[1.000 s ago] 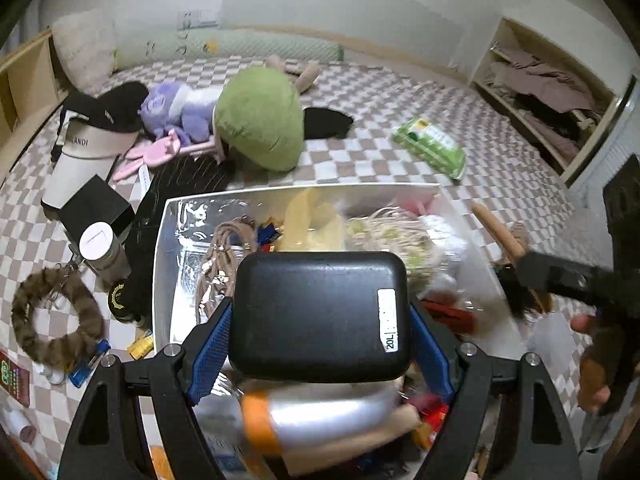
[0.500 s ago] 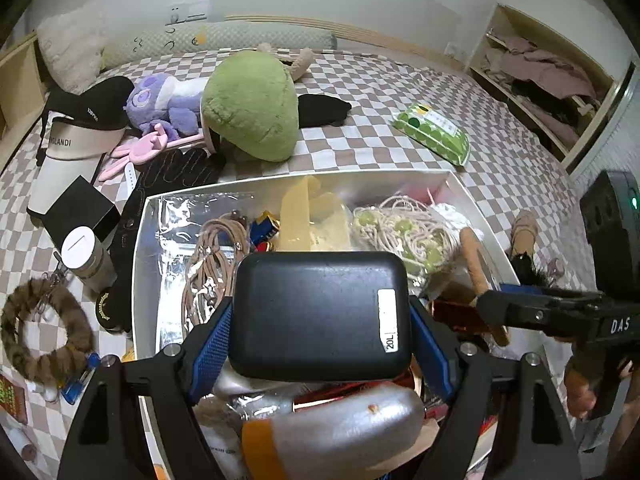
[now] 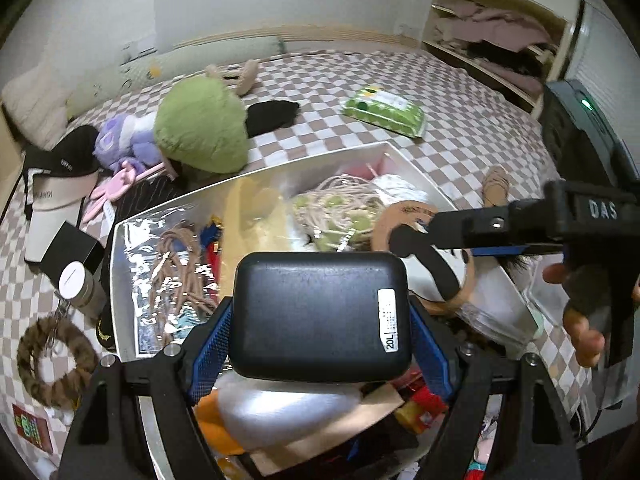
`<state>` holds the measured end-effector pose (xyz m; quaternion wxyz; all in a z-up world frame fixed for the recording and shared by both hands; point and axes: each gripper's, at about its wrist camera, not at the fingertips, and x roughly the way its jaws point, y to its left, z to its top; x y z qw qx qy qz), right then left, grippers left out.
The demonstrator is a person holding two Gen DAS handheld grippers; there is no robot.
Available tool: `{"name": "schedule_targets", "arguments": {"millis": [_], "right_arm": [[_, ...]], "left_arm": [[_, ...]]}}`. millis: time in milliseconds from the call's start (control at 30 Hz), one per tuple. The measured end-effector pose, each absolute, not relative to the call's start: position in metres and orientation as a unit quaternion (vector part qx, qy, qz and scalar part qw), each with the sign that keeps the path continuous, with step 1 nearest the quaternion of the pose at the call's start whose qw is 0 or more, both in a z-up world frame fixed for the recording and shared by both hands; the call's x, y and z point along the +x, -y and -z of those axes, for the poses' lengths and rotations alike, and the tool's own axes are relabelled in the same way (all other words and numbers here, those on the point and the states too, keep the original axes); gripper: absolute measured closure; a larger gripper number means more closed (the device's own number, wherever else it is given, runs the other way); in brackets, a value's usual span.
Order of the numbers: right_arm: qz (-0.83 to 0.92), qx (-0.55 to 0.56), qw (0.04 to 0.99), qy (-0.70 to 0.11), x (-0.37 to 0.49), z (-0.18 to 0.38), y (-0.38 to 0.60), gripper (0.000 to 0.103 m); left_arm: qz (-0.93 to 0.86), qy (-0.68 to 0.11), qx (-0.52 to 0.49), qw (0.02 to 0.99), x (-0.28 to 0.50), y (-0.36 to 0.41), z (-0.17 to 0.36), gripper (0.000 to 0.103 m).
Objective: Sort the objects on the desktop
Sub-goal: 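Lower the coaster into the box with the right tool while the left tool lowers the case in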
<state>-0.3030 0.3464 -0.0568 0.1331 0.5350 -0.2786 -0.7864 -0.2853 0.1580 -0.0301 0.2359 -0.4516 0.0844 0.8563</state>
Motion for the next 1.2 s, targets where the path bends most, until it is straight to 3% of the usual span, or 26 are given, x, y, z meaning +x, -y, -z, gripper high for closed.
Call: {"name": "schedule_targets", "arguments": {"millis": [267, 600, 767, 1200], "right_arm": [[0.791, 0.510, 0.131, 0.311, -0.301, 0.045, -0.356, 0.000], [0.756, 0.484, 0.196, 0.395, -0.309, 0.046, -0.356, 0.000], [0.743, 0.504, 0.204, 0.390, -0.310, 0.057, -0.346, 0.000], [0.765, 0.515, 0.162, 0.351, -0.310, 0.069, -0.352, 0.000]], "left_arm": [[-0.847, -0.116, -0.442, 0.272, -0.274, -0.180, 0.031, 0.021], [-0.821, -0.161, -0.438, 0.330, -0.256, -0.208, 0.043, 0.021], [-0.809, -0.194, -0.444, 0.332, -0.256, -0.209, 0.057, 0.021], [-0.830, -0.125, -0.458, 0.292, -0.279, -0.175, 0.054, 0.021]]}}
